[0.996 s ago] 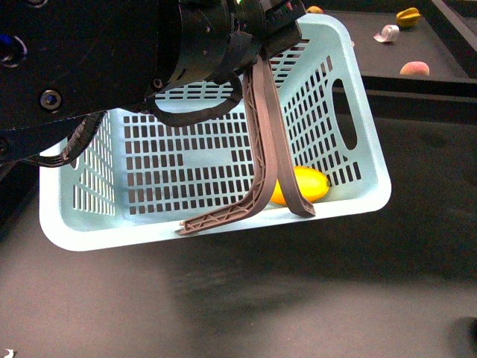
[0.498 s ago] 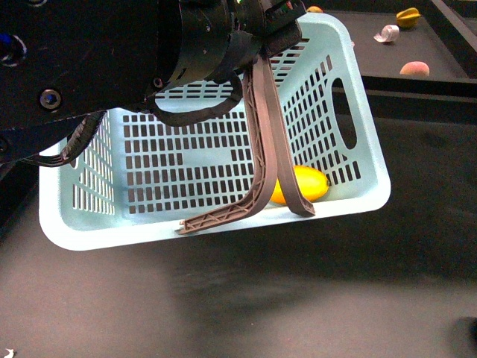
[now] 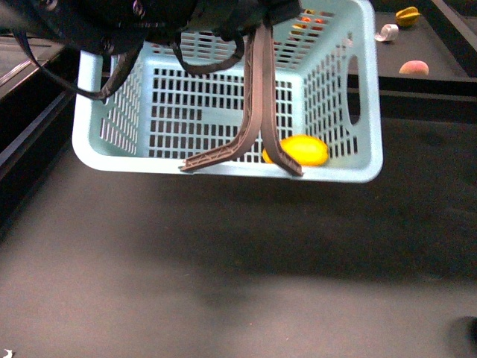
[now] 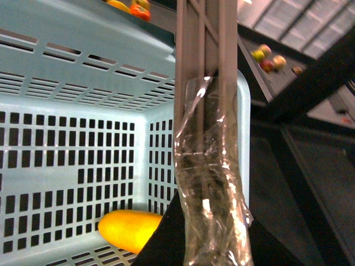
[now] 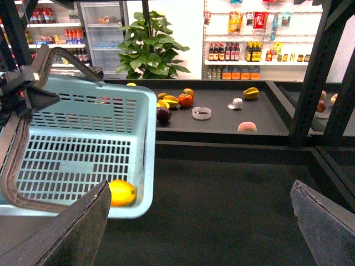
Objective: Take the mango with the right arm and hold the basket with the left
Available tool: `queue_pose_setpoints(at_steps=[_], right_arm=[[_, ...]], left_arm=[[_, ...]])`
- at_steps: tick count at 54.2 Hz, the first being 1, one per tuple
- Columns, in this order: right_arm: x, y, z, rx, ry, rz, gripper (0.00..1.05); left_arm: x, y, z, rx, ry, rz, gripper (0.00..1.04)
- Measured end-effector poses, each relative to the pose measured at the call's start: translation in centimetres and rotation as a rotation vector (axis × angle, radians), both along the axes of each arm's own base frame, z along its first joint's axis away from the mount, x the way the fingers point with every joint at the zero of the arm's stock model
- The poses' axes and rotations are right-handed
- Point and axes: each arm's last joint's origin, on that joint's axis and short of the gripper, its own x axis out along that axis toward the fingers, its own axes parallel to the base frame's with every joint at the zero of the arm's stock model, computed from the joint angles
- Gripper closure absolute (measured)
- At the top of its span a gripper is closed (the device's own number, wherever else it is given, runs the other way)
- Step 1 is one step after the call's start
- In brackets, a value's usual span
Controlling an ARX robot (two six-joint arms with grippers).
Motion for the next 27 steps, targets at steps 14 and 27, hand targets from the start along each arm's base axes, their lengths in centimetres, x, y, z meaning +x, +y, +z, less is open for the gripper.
queue_pose_setpoints(at_steps=[14, 27], right_arm=[[0.0, 0.0, 0.0, 0.0, 0.0, 0.0, 0.08], [0.0, 0.0, 0.0, 0.0, 0.0, 0.0, 0.08]], left_arm=[[4.5, 4.2, 0.5, -0.229, 0.128, 0.413, 0.97], [5.8, 8.2, -2.2, -0.421, 0.272, 0.719, 0.97]])
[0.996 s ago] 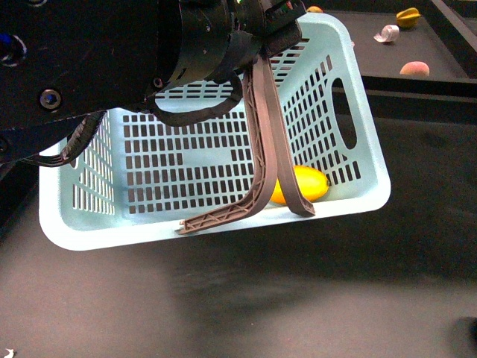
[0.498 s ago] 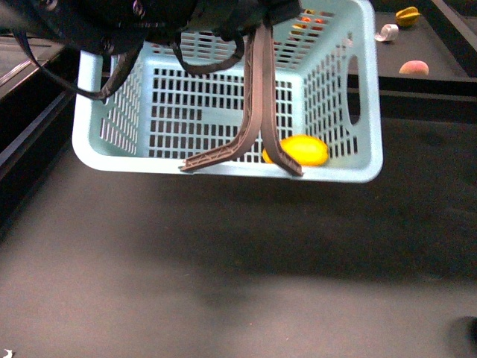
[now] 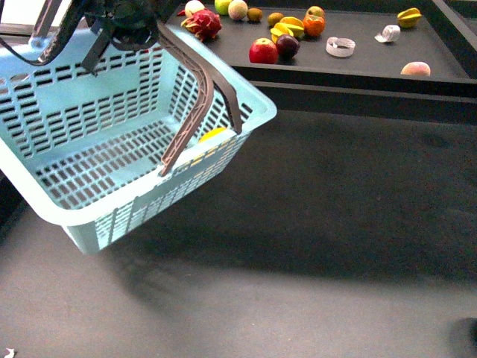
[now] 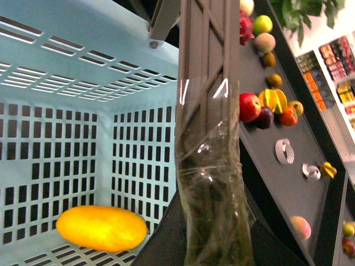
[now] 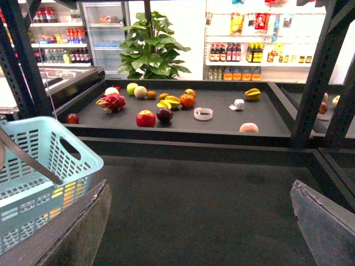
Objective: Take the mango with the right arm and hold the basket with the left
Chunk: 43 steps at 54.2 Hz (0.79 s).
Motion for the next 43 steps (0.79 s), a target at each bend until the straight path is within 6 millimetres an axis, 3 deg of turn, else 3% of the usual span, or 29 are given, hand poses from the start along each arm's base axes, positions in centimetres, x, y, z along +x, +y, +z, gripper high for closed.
queue_pose_setpoints(at_steps=[15, 31, 43], right_arm=[[0.0, 0.0, 0.0, 0.0, 0.0, 0.0, 0.08], [0.0, 0.0, 0.0, 0.0, 0.0, 0.0, 0.08], [0.0, 0.0, 0.0, 0.0, 0.0, 0.0, 0.08]], left_arm=[[0.2, 2.4, -1.7, -0.268, -0.002, 0.259, 0.97], [0.6, 4.5, -3.4, -0.34, -0.068, 0.379, 0.97], [0.6, 4.7, -5.0, -0.36, -0.037, 0.42, 0.97]])
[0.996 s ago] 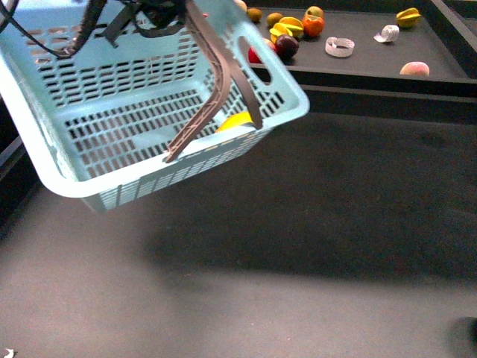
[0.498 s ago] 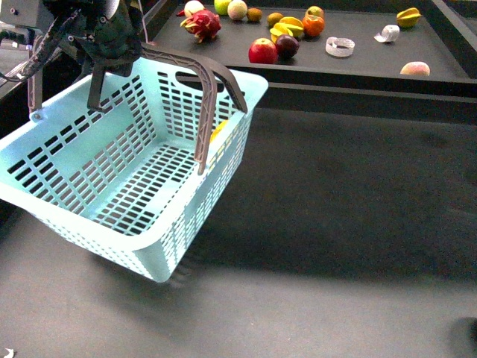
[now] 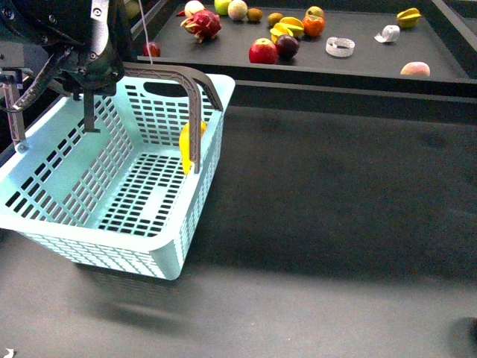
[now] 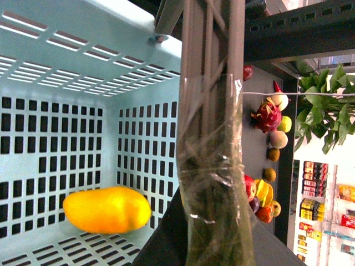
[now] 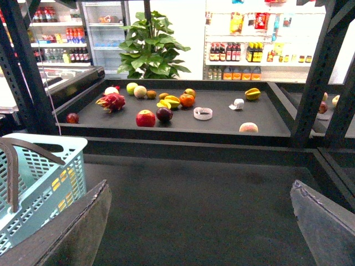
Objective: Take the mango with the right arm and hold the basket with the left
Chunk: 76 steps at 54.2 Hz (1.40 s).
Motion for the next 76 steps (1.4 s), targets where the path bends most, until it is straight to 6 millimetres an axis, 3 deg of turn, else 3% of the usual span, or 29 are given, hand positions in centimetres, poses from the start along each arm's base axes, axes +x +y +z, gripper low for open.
queue_pose_setpoints(at_steps=[6, 14, 31, 44, 58, 69, 76], right_arm=[[0.0, 0.0, 0.0, 0.0, 0.0, 0.0, 0.08], [0.0, 0.0, 0.0, 0.0, 0.0, 0.0, 0.08], [0.0, 0.0, 0.0, 0.0, 0.0, 0.0, 0.08], [0.0, 0.0, 0.0, 0.0, 0.0, 0.0, 0.08], [0.0, 0.0, 0.0, 0.0, 0.0, 0.0, 0.08], [0.0, 0.0, 0.0, 0.0, 0.0, 0.0, 0.08], [0.0, 0.0, 0.0, 0.0, 0.0, 0.0, 0.08]], left_arm=[[0.1, 0.0, 0.0, -0.013, 0.012, 0.004, 0.96], [0.0, -0.7, -0.5, -0.047, 0.074, -0.014, 0.58], [-0.5, -0.7, 0.0, -0.049, 0.098, -0.057, 0.07], [-1.2, -0.8, 3.8, -0.065, 0.013, -0.068, 0.08], [-2.2, -1.3, 4.0, -0.046, 0.022, -0.109, 0.08], [-4.6, -0.2, 7.1, 0.035, -0.009, -0.152, 0.08], [-7.4, 2.0, 9.2, 0.113, -0.042, -0.151, 0.08]])
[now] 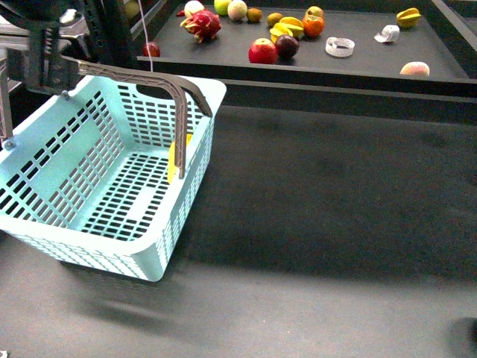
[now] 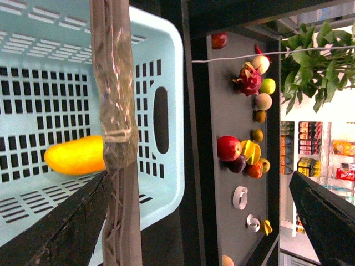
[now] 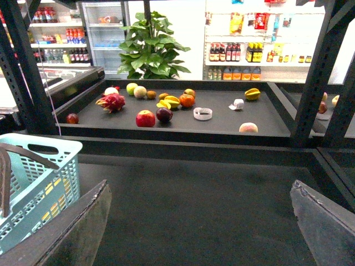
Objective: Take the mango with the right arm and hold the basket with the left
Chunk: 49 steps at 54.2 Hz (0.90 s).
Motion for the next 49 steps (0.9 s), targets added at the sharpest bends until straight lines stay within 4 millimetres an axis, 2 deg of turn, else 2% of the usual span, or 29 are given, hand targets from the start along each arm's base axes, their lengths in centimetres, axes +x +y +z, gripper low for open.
queue_pose_setpoints(at_steps=[11, 21, 29, 37, 47, 48, 49], right_arm=[[0.0, 0.0, 0.0, 0.0, 0.0, 0.0, 0.08], [0.0, 0.0, 0.0, 0.0, 0.0, 0.0, 0.08], [0.0, 0.0, 0.0, 0.0, 0.0, 0.0, 0.08], [0.0, 0.0, 0.0, 0.0, 0.0, 0.0, 0.08], [0.0, 0.0, 0.0, 0.0, 0.0, 0.0, 0.08], [0.0, 0.0, 0.0, 0.0, 0.0, 0.0, 0.08], [0.0, 0.0, 0.0, 0.0, 0.0, 0.0, 0.08]], left_arm=[[-5.4, 3.1, 2.3, 0.131, -0.031, 0.007, 0.08], [-10.1, 4.9, 3.9, 0.219, -0.076, 0.023, 0.08], [-13.2, 5.7, 3.8, 0.295, -0.088, 0.042, 0.08], [-14.8, 5.7, 3.3, 0.345, -0.083, 0.029, 0.08], [-15.0, 5.7, 3.1, 0.37, -0.056, 0.016, 0.08], [-15.0, 5.7, 3.1, 0.377, -0.054, 0.007, 0.08], [-15.0, 5.9, 2.9, 0.404, -0.081, -0.075, 0.12]])
